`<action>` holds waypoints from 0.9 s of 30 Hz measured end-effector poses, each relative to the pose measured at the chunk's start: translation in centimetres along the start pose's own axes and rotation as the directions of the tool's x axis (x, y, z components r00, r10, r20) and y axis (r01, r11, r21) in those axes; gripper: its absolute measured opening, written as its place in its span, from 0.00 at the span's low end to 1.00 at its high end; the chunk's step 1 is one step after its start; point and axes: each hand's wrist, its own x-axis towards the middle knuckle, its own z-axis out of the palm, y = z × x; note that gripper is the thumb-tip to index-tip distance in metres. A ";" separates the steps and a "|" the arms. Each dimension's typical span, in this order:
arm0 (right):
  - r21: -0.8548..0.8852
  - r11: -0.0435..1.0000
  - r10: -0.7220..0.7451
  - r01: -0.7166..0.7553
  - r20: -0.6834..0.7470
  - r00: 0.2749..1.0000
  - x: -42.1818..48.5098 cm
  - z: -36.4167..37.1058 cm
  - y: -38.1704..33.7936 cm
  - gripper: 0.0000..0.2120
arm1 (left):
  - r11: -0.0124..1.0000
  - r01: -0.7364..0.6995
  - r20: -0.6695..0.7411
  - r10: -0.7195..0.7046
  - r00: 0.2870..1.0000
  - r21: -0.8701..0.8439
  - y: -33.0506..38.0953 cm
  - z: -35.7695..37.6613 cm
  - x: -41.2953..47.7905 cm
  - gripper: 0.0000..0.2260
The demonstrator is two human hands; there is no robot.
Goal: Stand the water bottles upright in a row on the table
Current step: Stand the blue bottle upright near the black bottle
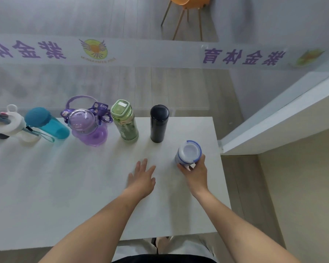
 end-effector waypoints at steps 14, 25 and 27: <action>-0.002 0.999 -0.047 0.047 0.028 0.999 8.4 -0.1 -1.8 0.34 | 0.998 0.057 0.146 -0.061 0.987 0.032 0.7 -0.2 2.2 0.29; 0.010 0.999 -0.049 0.049 0.055 0.997 11.6 -0.2 -2.5 0.35 | 0.997 0.072 0.165 -0.072 0.984 0.005 0.7 -0.6 2.3 0.29; 0.014 0.999 -0.041 0.040 0.064 0.997 11.7 -0.2 -2.6 0.35 | 0.997 0.071 0.168 -0.071 0.983 0.007 0.8 -0.6 2.3 0.29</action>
